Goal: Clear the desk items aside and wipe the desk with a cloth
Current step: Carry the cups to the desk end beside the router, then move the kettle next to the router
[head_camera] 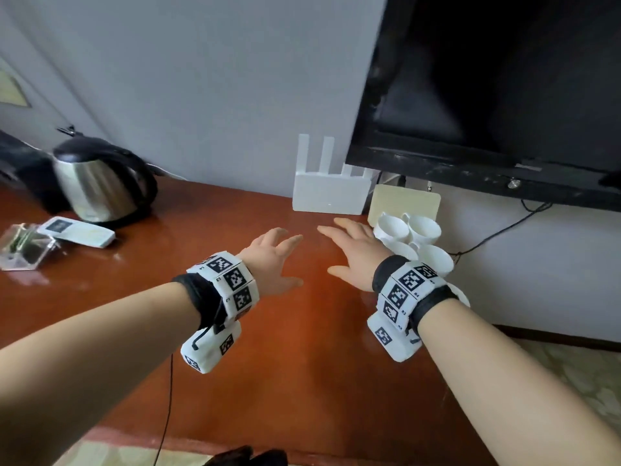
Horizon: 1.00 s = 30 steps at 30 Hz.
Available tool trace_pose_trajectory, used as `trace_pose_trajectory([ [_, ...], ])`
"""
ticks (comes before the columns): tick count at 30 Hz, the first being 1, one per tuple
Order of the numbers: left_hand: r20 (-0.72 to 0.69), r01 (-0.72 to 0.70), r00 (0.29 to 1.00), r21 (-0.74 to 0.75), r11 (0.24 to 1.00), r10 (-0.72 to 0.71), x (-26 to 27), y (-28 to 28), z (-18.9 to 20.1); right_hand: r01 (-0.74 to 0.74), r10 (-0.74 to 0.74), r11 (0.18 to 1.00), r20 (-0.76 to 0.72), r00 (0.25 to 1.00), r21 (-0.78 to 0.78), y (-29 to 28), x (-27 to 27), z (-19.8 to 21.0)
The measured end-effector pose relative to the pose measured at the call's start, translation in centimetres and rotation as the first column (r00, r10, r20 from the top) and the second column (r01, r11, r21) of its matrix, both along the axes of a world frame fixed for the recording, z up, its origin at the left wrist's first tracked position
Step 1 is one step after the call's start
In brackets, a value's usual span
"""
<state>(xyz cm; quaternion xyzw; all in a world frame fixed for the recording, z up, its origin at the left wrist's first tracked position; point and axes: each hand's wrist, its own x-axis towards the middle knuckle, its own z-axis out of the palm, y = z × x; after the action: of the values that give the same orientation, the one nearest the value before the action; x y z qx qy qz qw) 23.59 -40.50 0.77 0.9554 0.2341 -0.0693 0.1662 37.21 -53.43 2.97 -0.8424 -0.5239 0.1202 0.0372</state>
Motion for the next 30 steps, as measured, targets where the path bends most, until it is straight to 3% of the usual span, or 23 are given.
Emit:
trace_pose_trajectory([
  [9,0.004,-0.166,0.986,0.009,0.986,0.166,-14.6,12.2,1.2,-0.103,0.106,0.993,-0.047,0.993,0.057,12.4,-11.6,1.1],
  [16,0.022,-0.378,0.926,0.018,0.926,0.378,-22.2,18.5,2.4,-0.186,0.188,0.981,-0.036,0.982,0.058,18.6,-14.9,2.2],
  [23,0.023,-0.574,0.818,-0.031,0.818,0.575,-25.2,22.7,2.5,-0.26,0.265,0.962,-0.071,0.962,0.081,24.2,-15.7,2.2],
  [30,0.092,-0.605,0.787,-0.078,0.793,0.61,-24.6,31.4,2.8,-0.178,0.188,0.98,-0.122,0.974,0.09,31.6,-15.5,1.3],
])
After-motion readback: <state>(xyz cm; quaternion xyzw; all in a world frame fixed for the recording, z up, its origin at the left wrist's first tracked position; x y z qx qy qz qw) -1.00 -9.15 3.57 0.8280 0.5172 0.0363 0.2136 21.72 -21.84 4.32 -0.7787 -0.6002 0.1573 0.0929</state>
